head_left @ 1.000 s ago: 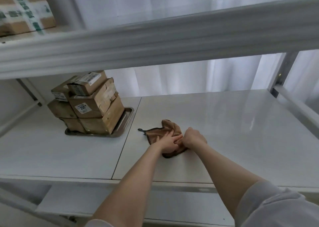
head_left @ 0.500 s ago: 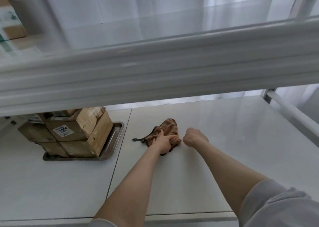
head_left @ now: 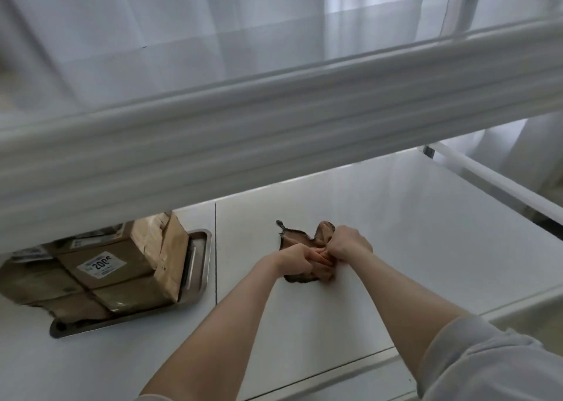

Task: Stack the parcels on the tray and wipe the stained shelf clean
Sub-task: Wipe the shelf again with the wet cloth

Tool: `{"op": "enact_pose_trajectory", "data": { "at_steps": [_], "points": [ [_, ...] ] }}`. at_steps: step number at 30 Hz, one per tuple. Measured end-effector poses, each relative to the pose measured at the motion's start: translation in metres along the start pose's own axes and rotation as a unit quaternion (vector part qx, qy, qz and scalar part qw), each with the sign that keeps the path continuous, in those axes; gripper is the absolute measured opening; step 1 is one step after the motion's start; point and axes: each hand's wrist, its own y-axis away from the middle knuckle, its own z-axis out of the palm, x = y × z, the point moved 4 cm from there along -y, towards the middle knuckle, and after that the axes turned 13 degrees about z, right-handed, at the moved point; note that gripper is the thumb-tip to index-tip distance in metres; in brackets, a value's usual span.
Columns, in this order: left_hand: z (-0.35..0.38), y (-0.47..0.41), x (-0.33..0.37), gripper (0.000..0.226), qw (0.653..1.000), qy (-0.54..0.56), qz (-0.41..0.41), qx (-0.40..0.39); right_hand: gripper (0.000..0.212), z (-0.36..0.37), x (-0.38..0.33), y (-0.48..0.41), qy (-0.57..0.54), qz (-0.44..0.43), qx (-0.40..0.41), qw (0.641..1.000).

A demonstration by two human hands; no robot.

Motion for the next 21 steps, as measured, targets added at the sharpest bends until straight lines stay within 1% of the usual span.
{"op": "enact_pose_trajectory", "data": {
  "at_steps": [3, 4, 6, 7, 8, 11, 12, 13, 14, 16, 17, 18, 19, 20, 21],
  "points": [
    [0.000, 0.017, -0.002, 0.045, 1.000, 0.013, -0.008, -0.019, 0.028, 0.004, 0.003, 0.012, 0.023, 0.012, 0.014, 1.000],
    [0.000, 0.024, -0.002, 0.048, 1.000, 0.012, -0.012, -0.020, 0.027, 0.006, 0.002, 0.017, 0.036, 0.008, 0.012, 0.999],
    [-0.001, 0.037, -0.004, 0.049, 0.999, 0.004, -0.028, -0.019, 0.018, 0.009, -0.001, 0.026, 0.061, -0.008, -0.003, 0.998],
    [-0.002, 0.043, -0.004, 0.047, 0.999, 0.003, -0.038, -0.020, 0.012, 0.013, -0.004, 0.029, 0.072, -0.019, -0.016, 0.997],
    [-0.003, 0.049, -0.003, 0.043, 0.998, 0.012, -0.047, -0.027, 0.010, 0.016, -0.006, 0.031, 0.081, -0.029, -0.031, 0.996],
    [-0.011, 0.073, 0.006, 0.032, 0.991, 0.091, -0.088, -0.051, 0.022, 0.018, -0.017, 0.036, 0.076, -0.062, -0.045, 0.994],
    [-0.016, 0.080, 0.008, 0.028, 0.988, 0.118, -0.096, -0.036, 0.023, 0.015, -0.020, 0.037, 0.064, -0.072, -0.037, 0.995],
    [-0.022, 0.084, 0.008, 0.026, 0.986, 0.137, -0.097, 0.002, 0.023, 0.012, -0.022, 0.037, 0.054, -0.081, -0.021, 0.995],
    [-0.029, 0.086, 0.007, 0.025, 0.985, 0.134, -0.091, 0.062, 0.022, 0.008, -0.022, 0.038, 0.045, -0.086, -0.003, 0.995],
    [-0.040, 0.090, 0.003, 0.031, 0.978, 0.047, -0.098, 0.180, 0.026, 0.002, -0.018, 0.039, 0.035, -0.093, 0.012, 0.995],
    [-0.041, 0.091, 0.000, 0.038, 0.973, -0.006, -0.110, 0.205, 0.029, 0.003, -0.016, 0.037, 0.031, -0.102, -0.004, 0.994],
    [-0.036, 0.092, -0.003, 0.046, 0.971, -0.038, -0.127, 0.200, 0.031, 0.006, -0.015, 0.039, 0.028, -0.114, -0.037, 0.992],
    [-0.028, 0.092, -0.007, 0.054, 0.972, -0.059, -0.145, 0.176, 0.031, 0.012, -0.014, 0.041, 0.033, -0.129, -0.079, 0.988],
    [-0.018, 0.092, -0.010, 0.057, 0.973, -0.081, -0.158, 0.150, 0.031, 0.019, -0.013, 0.044, 0.056, -0.142, -0.113, 0.982],
    [-0.010, 0.093, -0.011, 0.056, 0.970, -0.108, -0.165, 0.140, 0.032, 0.028, -0.013, 0.045, 0.090, -0.160, -0.122, 0.975]
  ]
}}
